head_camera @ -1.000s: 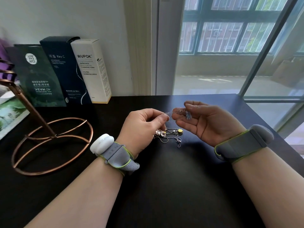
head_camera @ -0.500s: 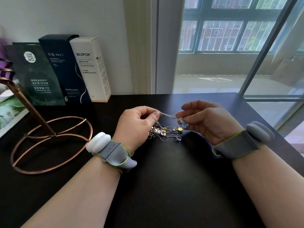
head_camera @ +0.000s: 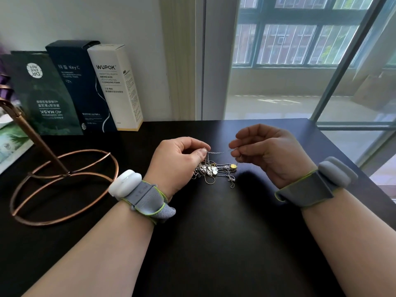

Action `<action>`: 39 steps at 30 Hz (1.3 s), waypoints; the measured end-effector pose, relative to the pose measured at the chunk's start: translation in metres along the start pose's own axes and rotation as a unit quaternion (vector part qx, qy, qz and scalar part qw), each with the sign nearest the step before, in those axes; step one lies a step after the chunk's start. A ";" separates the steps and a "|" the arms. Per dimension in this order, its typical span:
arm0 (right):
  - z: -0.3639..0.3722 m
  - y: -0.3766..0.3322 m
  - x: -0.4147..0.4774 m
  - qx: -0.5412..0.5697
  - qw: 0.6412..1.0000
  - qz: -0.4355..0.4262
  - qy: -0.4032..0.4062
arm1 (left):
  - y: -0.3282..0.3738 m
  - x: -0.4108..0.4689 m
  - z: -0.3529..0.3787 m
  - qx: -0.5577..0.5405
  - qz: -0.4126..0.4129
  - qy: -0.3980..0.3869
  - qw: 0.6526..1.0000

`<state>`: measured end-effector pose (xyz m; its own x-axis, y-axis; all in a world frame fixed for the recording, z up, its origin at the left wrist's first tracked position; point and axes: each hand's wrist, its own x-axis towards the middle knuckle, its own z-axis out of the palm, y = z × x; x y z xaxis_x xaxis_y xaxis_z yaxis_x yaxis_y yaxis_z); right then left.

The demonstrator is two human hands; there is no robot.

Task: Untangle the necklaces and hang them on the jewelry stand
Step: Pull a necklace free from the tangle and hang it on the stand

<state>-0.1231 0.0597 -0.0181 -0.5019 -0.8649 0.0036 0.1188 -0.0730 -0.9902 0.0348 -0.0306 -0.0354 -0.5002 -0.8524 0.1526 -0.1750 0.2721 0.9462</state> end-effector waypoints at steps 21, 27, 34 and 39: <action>0.005 -0.003 -0.005 0.031 0.996 -0.027 -0.077 | 0.017 -0.005 0.003 -0.150 0.019 -0.079 0.985; 0.010 -0.009 -0.014 -0.073 0.993 -0.052 -0.078 | 0.024 -0.010 0.000 -0.253 0.016 -0.067 0.965; 0.025 -0.040 -0.027 -0.058 0.994 -0.061 -0.070 | 0.044 -0.021 -0.011 -0.324 -0.020 -0.063 0.944; 0.033 -0.071 -0.034 -0.055 0.992 -0.075 -0.087 | 0.061 -0.030 -0.026 -0.288 -0.006 -0.072 0.955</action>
<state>-0.0864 0.0777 0.0567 -0.3502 -0.9216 0.1672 -0.0444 -0.1619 -0.9858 0.0609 0.0002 0.0249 -0.6194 -0.7727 0.1390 0.2926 -0.0630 0.9542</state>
